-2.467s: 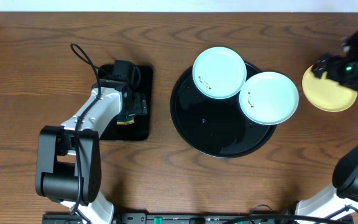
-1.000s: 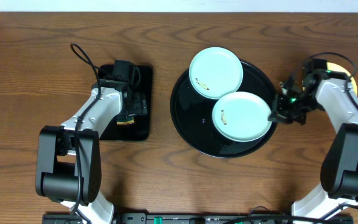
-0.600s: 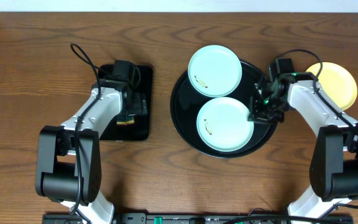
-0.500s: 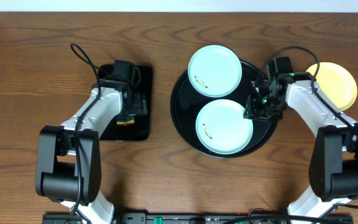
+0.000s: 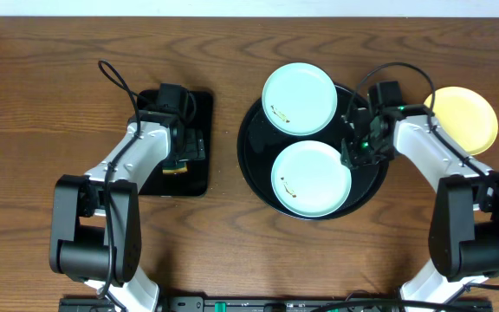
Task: Clean dirty plates on tray and stack at the side
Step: 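Grip the rim of the lower pale green plate with the right gripper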
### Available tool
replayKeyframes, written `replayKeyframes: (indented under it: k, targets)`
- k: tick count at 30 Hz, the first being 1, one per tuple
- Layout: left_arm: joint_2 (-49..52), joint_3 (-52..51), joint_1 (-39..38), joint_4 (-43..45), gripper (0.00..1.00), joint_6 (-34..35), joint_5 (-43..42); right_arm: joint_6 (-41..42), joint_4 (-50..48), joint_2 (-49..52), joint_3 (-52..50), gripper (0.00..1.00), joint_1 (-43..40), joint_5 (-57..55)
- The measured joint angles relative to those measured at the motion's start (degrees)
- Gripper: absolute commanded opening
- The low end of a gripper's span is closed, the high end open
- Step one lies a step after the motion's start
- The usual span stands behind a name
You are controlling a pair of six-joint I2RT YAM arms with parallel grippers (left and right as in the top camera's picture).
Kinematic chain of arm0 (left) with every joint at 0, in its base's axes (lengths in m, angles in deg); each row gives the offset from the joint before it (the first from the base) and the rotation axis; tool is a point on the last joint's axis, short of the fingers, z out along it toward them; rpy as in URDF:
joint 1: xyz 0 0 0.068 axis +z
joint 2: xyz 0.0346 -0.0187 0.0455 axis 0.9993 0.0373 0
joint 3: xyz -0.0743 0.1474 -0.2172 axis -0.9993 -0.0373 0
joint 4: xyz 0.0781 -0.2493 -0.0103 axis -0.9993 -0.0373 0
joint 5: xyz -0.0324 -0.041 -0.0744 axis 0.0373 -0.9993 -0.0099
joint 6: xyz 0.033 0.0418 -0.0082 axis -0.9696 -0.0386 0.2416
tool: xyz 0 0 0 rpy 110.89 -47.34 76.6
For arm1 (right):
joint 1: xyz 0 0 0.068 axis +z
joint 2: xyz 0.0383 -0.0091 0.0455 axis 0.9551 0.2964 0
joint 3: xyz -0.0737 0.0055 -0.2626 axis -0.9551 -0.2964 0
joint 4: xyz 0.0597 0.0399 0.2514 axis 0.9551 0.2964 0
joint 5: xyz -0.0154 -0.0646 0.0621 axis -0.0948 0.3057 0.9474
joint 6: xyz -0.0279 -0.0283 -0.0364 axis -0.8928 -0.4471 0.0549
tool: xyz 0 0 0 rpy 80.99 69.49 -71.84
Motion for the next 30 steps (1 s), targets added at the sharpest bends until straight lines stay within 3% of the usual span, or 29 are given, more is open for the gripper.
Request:
replayKeyframes:
  k: [4,7,14,30]
  targets:
    - [0.0,0.0,0.0,0.0,0.89,0.0,0.0,-4.0,-9.4,-0.3,-4.2,0.2,1.1,0.5]
    - [0.0,0.0,0.0,0.0,0.89,0.0,0.0,-5.6,-14.5,-1.1,-7.4,0.01,1.7,0.6]
    - [0.0,0.0,0.0,0.0,0.89,0.0,0.0,-5.2,-13.2,-2.3,-8.2,0.01,1.7,2.5]
    - [0.0,0.0,0.0,0.0,0.89,0.0,0.0,15.6,-7.3,-4.5,-8.2,0.01,1.7,-10.8]
